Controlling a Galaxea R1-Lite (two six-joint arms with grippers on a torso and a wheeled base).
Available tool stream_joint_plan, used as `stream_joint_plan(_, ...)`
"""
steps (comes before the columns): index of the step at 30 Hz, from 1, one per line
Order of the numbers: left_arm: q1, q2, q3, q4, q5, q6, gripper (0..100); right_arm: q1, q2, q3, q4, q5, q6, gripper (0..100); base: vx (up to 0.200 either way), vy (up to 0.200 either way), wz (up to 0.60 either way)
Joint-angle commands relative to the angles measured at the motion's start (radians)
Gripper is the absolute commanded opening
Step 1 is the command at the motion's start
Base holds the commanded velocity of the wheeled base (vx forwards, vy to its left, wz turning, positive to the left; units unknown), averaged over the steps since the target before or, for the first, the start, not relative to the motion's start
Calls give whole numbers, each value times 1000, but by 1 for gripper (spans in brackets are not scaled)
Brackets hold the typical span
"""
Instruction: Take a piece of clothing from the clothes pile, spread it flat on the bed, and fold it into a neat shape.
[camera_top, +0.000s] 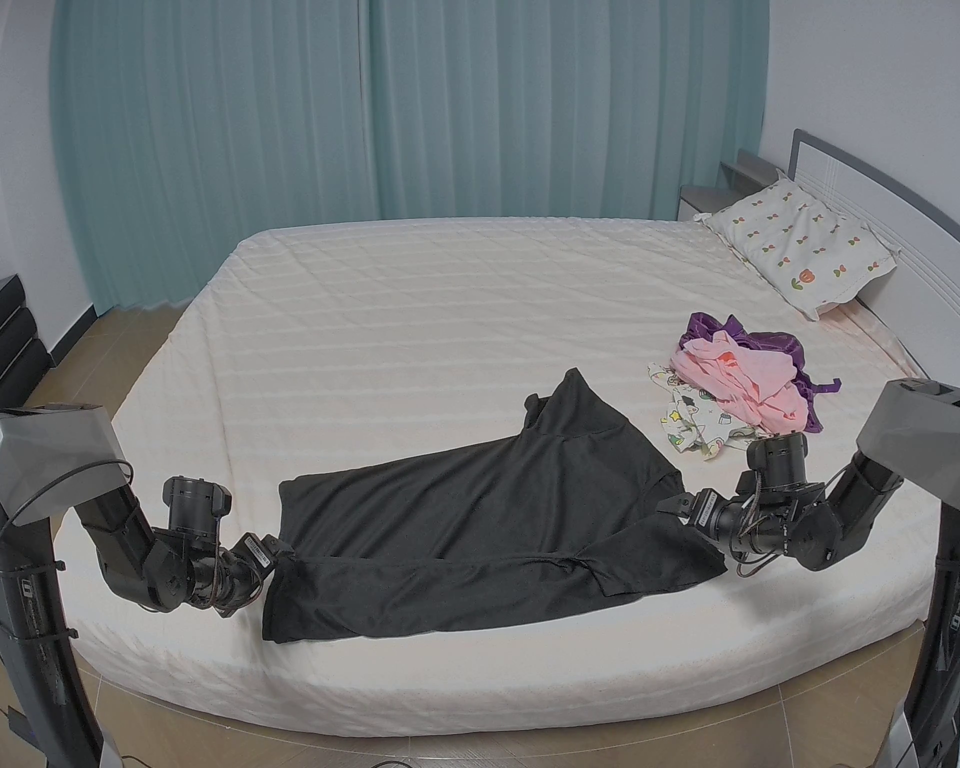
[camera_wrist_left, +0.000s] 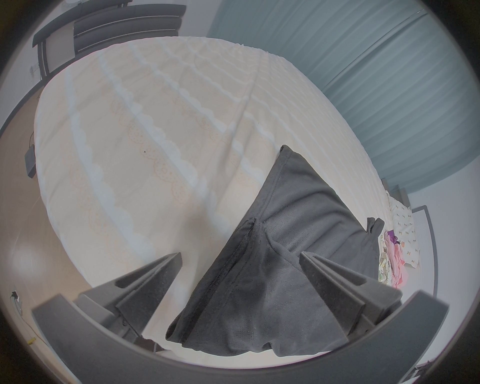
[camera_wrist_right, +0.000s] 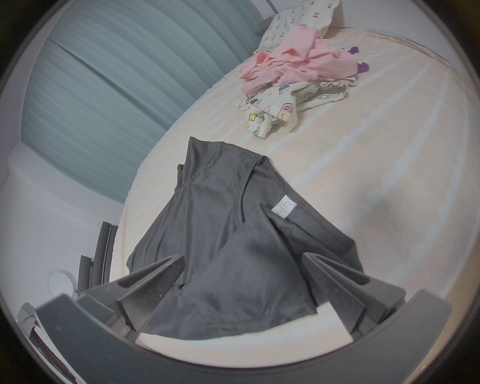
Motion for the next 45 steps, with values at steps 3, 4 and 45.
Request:
stream_joint_plan(3, 3, 10, -8, 0, 0, 0, 100, -22, 223, -178, -13, 39, -50, 100, 0, 0, 0)
stream_joint_plan(4, 3, 8, -6, 0, 0, -1, 100, -24, 235, -199, -13, 45, -50, 100, 0, 0, 0)
stream_joint_plan(45, 0, 13, 3, -5, 5, 2, 100, -70, 219, -211, -104, 58, 60, 100, 0, 0, 0)
